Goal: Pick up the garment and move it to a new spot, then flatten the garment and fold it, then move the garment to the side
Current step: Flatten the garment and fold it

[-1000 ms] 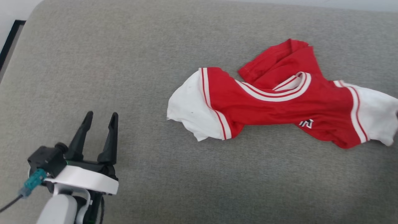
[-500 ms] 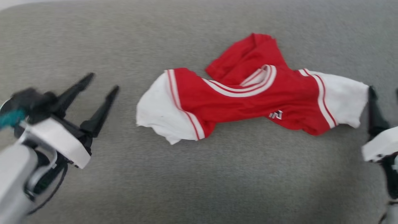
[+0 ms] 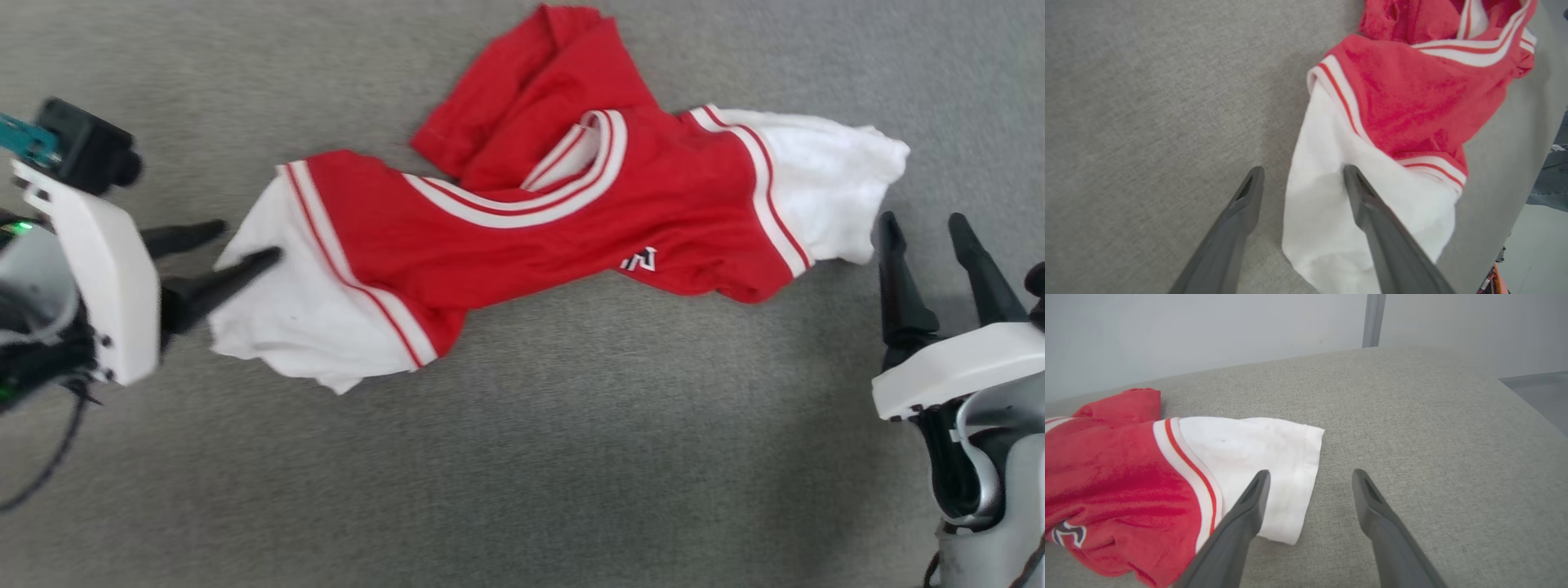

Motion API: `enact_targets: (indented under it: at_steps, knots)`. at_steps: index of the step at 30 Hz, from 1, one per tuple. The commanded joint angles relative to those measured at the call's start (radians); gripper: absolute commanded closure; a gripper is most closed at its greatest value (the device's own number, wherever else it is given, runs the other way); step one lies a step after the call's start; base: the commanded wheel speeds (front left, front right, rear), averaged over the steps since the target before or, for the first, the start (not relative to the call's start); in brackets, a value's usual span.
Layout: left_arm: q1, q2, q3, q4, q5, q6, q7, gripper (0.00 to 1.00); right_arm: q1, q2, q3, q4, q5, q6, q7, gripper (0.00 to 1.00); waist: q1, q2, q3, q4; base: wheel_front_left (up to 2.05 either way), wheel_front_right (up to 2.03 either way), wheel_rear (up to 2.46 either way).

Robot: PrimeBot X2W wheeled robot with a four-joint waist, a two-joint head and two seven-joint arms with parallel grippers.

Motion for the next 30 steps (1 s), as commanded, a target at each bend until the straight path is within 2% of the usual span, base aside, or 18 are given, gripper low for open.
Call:
enact_targets:
  at_steps: [1,6,10,20,27,28,29,30]
  knots:
    - [-0.037,0.015,-0.017,0.022,-0.001,0.002,0.015,0.00,-0.010,0.008,0.007,0.007,0.007,0.000,-0.014,0.00,0.0000,0.0000,0.042,-0.043,0.00,0.00,0.00]
    - [-0.063,0.023,-0.097,0.089,-0.007,0.002,0.030,0.00,-0.019,0.009,0.022,0.027,0.025,0.000,-0.034,0.00,0.0000,0.0000,0.064,-0.063,0.00,0.00,0.00]
    - [-0.065,0.014,-0.148,0.097,-0.063,0.003,0.059,0.00,-0.025,0.009,0.033,0.039,0.039,0.000,-0.044,0.00,0.0000,0.0000,0.071,-0.068,0.00,0.00,0.00]
    - [-0.097,0.019,-0.192,0.007,-0.153,0.001,0.127,0.00,-0.041,0.009,0.036,0.042,0.037,0.000,-0.037,0.00,0.0000,0.0000,0.071,-0.062,0.00,0.00,0.00]
    - [-0.098,0.015,-0.209,-0.016,-0.121,0.001,0.161,0.00,-0.046,0.008,0.040,0.045,0.041,0.000,-0.036,0.00,0.0000,0.0000,0.075,-0.061,0.00,0.00,0.00]
    - [-0.099,0.012,-0.211,-0.014,-0.115,0.001,0.157,0.09,-0.047,0.008,0.040,0.045,0.040,0.000,-0.035,0.00,0.0000,0.0000,0.076,-0.062,0.00,0.00,0.00]
    - [-0.100,0.009,-0.213,-0.012,-0.112,0.001,0.152,0.52,-0.047,0.008,0.042,0.044,0.040,0.000,-0.034,0.00,0.0000,0.0000,0.077,-0.062,0.00,0.00,0.00]
    - [-0.101,0.007,-0.216,-0.007,-0.111,0.001,0.151,0.70,-0.047,0.008,0.043,0.043,0.037,0.000,-0.033,0.00,0.0000,0.0000,0.078,-0.063,0.00,0.00,0.00]
